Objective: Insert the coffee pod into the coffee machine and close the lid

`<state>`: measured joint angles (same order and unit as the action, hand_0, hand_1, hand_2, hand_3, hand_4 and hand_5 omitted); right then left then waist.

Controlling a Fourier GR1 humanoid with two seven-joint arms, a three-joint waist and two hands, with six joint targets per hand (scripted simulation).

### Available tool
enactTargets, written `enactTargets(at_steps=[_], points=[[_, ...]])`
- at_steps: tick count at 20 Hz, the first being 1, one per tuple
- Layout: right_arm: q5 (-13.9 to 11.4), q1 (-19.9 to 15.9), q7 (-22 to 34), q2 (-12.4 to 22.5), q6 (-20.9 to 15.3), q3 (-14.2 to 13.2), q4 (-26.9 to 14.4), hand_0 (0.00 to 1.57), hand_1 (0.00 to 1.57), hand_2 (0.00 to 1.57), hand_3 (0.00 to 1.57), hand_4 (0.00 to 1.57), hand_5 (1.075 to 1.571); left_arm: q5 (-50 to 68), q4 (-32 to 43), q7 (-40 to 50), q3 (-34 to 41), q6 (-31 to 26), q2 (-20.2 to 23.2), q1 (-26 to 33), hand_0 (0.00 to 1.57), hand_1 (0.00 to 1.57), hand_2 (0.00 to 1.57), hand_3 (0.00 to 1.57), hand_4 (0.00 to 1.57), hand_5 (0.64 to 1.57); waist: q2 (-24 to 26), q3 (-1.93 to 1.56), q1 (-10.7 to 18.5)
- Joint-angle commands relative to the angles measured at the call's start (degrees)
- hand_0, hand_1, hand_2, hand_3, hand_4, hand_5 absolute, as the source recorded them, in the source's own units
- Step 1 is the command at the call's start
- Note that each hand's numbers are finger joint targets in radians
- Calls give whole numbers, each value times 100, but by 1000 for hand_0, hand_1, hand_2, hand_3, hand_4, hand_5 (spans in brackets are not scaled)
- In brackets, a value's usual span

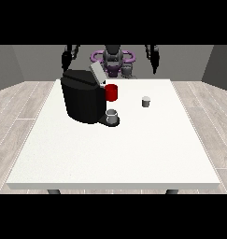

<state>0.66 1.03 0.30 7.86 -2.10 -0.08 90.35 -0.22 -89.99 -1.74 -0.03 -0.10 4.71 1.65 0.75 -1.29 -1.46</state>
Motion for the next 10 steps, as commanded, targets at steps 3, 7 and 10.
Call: enactTargets(at_steps=[3, 7, 10], points=[[24, -101, -62, -187, 22, 39, -200, 0, 0, 0, 0, 0, 1571, -390, 85, -202, -98, -239, 373, -320, 0, 0, 0, 0, 0, 1571, -75, 128, 43], [-514, -24, -317, -73, -435, -25, -137, 0, 0, 0, 0, 0, 1571, -801, 192, -925, -216, -721, 1035, -150, 0, 0, 0, 0, 0, 1571, -78, 136, -120], [-751, -162, -488, -292, -846, -74, -500, 0, 0, 0, 0, 0, 1571, -912, 42, -981, -360, -1034, 1250, -109, 0, 0, 0, 0, 0, 1571, -136, 129, 257]])
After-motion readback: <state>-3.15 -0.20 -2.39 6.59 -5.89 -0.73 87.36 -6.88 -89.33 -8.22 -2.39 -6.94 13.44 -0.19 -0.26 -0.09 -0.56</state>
